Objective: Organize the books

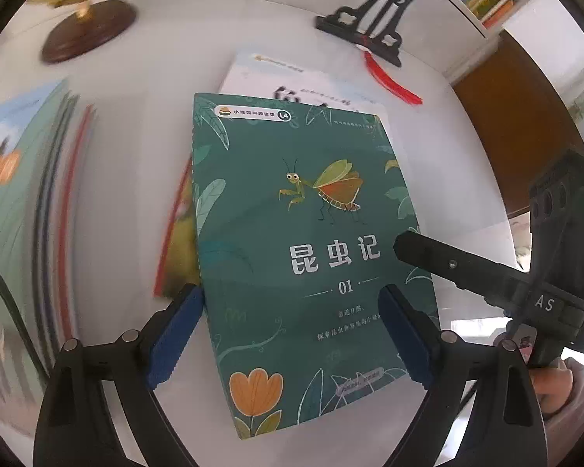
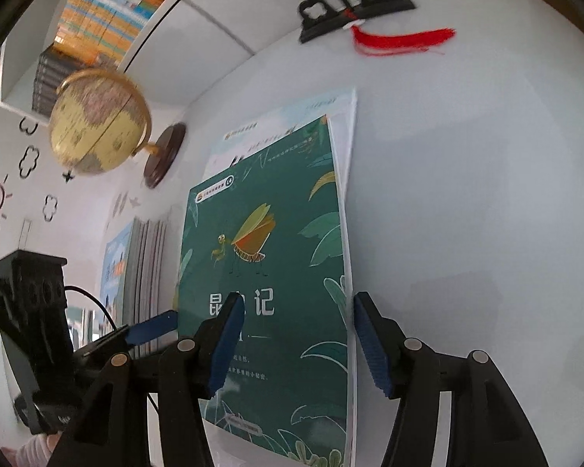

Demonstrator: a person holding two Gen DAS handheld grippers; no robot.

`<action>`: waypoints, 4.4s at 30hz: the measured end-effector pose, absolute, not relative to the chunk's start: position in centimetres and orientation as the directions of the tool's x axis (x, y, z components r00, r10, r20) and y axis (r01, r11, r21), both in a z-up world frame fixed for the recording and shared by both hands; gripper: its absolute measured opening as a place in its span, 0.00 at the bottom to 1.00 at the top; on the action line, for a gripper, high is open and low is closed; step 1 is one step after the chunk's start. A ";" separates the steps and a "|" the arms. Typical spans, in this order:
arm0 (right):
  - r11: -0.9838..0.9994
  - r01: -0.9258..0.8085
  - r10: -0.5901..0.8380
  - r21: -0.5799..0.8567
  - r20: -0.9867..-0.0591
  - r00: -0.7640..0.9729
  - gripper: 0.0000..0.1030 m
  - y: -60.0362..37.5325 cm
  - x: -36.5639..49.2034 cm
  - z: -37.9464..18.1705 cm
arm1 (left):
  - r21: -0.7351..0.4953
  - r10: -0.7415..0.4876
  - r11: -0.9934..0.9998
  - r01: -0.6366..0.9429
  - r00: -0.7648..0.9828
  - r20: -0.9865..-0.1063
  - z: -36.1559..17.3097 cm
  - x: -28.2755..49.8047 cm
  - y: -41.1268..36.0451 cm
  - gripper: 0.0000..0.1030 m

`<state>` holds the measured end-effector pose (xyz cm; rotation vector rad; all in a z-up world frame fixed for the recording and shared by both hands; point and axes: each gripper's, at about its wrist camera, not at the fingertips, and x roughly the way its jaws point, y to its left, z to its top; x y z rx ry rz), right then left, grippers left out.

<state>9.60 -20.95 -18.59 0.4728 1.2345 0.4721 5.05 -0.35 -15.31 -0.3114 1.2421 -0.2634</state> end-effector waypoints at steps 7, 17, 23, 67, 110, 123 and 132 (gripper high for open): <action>0.804 -0.139 0.594 0.578 -0.773 0.221 0.55 -20.6 7.6 -18.6 | -0.416 -0.377 0.906 -0.079 0.298 -0.877 -16.3 2.9 1.1 0.87; 0.767 -0.164 0.642 0.620 -0.738 0.210 0.56 -21.2 5.9 -18.9 | -0.462 -0.422 0.884 -0.069 0.306 -0.854 -16.0 2.4 1.2 0.87; 0.757 -0.184 0.653 0.627 -0.737 0.175 0.56 -21.1 4.5 -18.8 | -0.449 -0.405 0.891 -0.070 0.322 -0.856 -15.7 1.2 1.5 0.85; 0.801 -0.367 0.584 0.474 -0.755 0.299 0.13 -19.7 1.9 -16.0 | -0.486 -0.421 0.870 -0.082 0.389 -0.819 -14.4 0.4 3.2 0.43; 0.753 -0.543 0.625 0.372 -0.664 0.410 0.13 -9.4 1.1 -5.6 | -0.468 -0.343 0.882 -0.053 0.609 -0.715 -4.5 -1.3 14.3 0.43; 0.688 -0.626 0.656 0.367 -0.684 0.319 0.13 0.1 1.6 -5.9 | -0.435 -0.267 0.890 -0.140 0.612 -0.745 -5.3 -2.8 22.3 0.43; 0.699 -0.611 0.638 0.371 -0.709 0.300 0.13 3.5 1.8 -7.0 | -0.445 -0.285 0.884 -0.145 0.589 -0.756 -6.9 -2.3 25.0 0.43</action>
